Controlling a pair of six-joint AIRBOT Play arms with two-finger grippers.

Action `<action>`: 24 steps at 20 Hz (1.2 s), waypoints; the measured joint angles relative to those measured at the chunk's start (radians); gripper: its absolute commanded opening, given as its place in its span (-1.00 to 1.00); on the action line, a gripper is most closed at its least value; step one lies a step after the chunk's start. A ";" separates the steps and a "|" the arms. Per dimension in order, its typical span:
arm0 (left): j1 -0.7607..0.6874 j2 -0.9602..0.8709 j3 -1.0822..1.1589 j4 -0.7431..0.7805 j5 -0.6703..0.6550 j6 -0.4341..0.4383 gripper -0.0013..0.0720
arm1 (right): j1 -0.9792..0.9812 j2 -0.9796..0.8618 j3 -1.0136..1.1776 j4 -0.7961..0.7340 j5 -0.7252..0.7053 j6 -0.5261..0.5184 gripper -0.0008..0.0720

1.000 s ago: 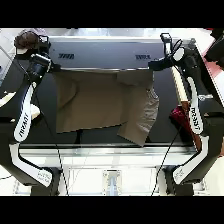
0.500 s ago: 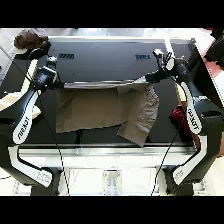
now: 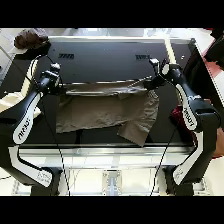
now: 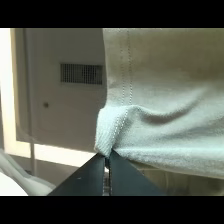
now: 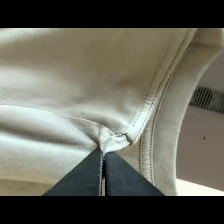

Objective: Fold the shirts.

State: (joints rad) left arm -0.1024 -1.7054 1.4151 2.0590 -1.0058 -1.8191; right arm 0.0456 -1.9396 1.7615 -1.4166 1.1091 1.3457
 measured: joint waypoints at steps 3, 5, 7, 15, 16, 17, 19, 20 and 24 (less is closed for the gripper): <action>-0.001 0.004 -0.001 -0.006 -0.006 0.002 0.47 | -0.002 -0.011 0.007 -0.005 0.032 0.019 0.09; -0.001 0.033 -0.001 0.017 -0.006 0.002 0.47 | -0.011 -0.012 0.040 -0.009 0.099 0.036 0.09; -0.002 0.101 -0.001 0.065 -0.006 0.002 0.47 | -0.030 0.003 0.098 -0.039 0.217 0.046 0.09; 0.158 0.702 -0.381 0.127 -0.039 -0.157 0.46 | -0.203 0.425 -0.109 0.043 0.418 -0.029 0.09; 0.186 0.789 -0.475 0.107 -0.040 -0.195 0.41 | -0.231 0.510 -0.247 0.085 0.374 -0.036 0.09; 0.211 0.867 -0.559 0.082 -0.041 -0.228 0.41 | -0.255 0.590 -0.394 0.136 0.324 -0.041 0.09; 0.249 0.985 -0.679 0.002 -0.043 -0.275 0.42 | -0.295 0.744 -0.710 0.267 0.215 -0.044 0.13; 0.264 1.024 -0.717 -0.053 -0.046 -0.289 0.42 | -0.311 0.807 -0.858 0.343 0.175 -0.042 0.32; 0.299 1.081 -0.808 -0.315 -0.073 -0.321 0.41 | -0.332 0.930 -1.241 0.576 0.144 -0.037 0.36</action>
State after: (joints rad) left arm 0.1967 -0.6239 0.6075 1.7443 -1.0790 -2.1403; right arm -0.2867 -1.0092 0.5209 -0.8406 1.2530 1.3090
